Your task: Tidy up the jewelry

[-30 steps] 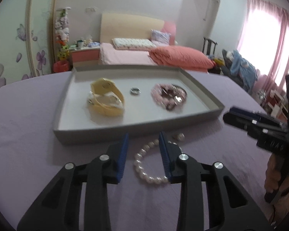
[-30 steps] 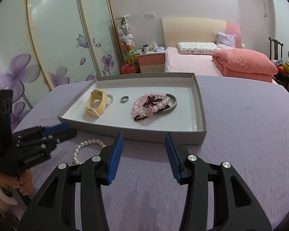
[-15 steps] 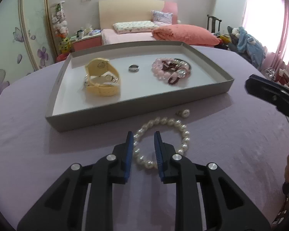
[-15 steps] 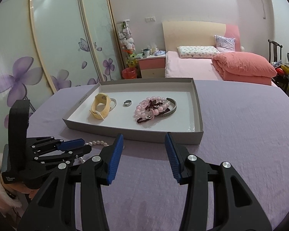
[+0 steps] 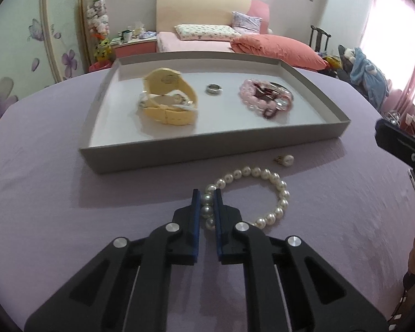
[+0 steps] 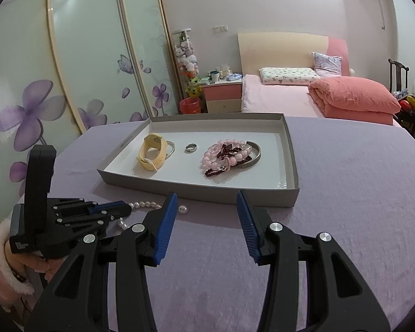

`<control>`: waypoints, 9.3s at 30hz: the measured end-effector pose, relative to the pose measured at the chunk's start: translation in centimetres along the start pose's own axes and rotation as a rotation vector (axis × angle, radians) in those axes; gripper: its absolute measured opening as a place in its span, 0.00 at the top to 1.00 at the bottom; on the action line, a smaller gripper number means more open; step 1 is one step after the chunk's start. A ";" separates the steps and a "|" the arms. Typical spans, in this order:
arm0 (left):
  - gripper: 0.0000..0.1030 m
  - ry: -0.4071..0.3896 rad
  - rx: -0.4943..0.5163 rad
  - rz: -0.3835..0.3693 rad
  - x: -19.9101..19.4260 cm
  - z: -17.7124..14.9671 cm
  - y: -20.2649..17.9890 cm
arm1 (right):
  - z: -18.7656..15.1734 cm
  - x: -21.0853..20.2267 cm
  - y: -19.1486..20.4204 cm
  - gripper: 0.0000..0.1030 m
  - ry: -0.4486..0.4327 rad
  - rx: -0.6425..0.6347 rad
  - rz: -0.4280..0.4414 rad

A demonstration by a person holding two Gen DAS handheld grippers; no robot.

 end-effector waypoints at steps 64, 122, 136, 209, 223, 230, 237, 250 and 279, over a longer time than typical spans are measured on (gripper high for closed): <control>0.90 -0.376 -0.103 -0.064 -12.5 3.8 3.4 | 0.2 -1.2 0.5 0.86 0.025 -0.031 -0.062; 0.90 -0.407 -0.044 -0.105 -2.3 13.6 1.7 | 7.0 9.3 0.2 0.69 -0.057 0.041 -0.031; 0.90 -0.397 -0.037 -0.139 -1.0 13.9 0.2 | 7.0 9.2 0.0 0.62 -0.061 0.043 -0.030; 0.04 -0.551 0.012 0.119 -15.1 -1.9 1.6 | -1.6 -4.6 1.5 0.02 -0.191 -0.001 -0.200; 0.04 -0.547 0.018 0.125 -15.8 -2.1 1.1 | -1.6 -5.3 1.4 0.02 -0.199 0.011 -0.195; 0.04 -0.548 0.022 0.127 -16.0 -2.1 0.7 | -1.5 -5.4 1.3 0.02 -0.200 0.014 -0.190; 0.04 -0.543 0.031 0.127 -16.2 -2.1 0.4 | -1.6 -5.4 1.3 0.02 -0.199 0.014 -0.190; 0.04 -0.537 0.035 0.127 -16.1 -2.0 0.2 | -1.7 -5.4 1.5 0.02 -0.197 0.016 -0.190; 0.04 -0.536 0.035 0.121 -16.0 -1.9 0.0 | -1.6 -5.4 1.3 0.02 -0.196 0.018 -0.188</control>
Point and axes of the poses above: each gripper's, at about its wrist camera, not at the fingertips, and x roughly the way its jaws point, y to its left, z to its top, the point moved 8 cm from there along x, roughly the way its jaws point, and after that the axes turned 11 degrees about -z, right-handed, at the moved point
